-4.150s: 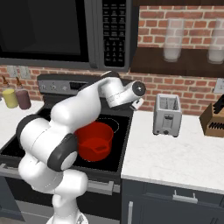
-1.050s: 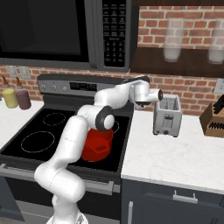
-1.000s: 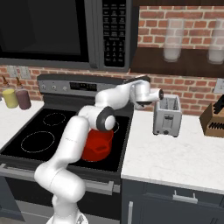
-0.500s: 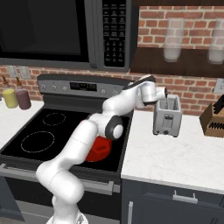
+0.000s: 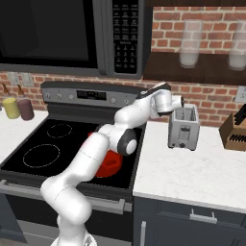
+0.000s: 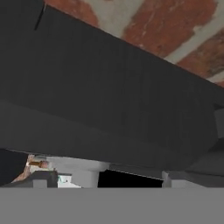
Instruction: Turn off the front right burner of the stove.
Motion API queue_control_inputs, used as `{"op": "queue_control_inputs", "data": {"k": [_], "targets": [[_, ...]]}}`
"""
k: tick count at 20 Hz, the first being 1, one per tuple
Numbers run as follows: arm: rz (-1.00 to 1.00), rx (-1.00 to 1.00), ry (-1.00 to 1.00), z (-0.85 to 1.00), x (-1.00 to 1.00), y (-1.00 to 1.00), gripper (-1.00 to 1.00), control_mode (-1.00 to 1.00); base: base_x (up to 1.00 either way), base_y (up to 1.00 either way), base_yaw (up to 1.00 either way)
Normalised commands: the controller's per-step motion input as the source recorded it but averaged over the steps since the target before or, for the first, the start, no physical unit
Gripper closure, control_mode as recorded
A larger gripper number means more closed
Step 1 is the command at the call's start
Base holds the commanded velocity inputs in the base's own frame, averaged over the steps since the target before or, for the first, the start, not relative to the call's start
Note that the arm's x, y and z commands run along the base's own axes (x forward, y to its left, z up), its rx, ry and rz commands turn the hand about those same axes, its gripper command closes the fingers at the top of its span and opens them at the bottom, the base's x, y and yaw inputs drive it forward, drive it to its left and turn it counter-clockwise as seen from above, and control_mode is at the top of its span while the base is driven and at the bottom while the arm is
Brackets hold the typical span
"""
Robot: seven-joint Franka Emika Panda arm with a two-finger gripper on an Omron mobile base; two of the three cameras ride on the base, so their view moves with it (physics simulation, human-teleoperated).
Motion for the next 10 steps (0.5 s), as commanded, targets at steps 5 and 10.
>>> {"op": "queue_control_inputs", "data": {"k": [5,10], "targets": [[-0.14,0.00,-0.02,0.02,0.16,0.07,-1.00,-1.00,0.00,0.00,0.00],[-0.27,0.00,0.00,0.00,0.12,0.12,-1.00,-1.00,0.00,0.00,0.00]]}}
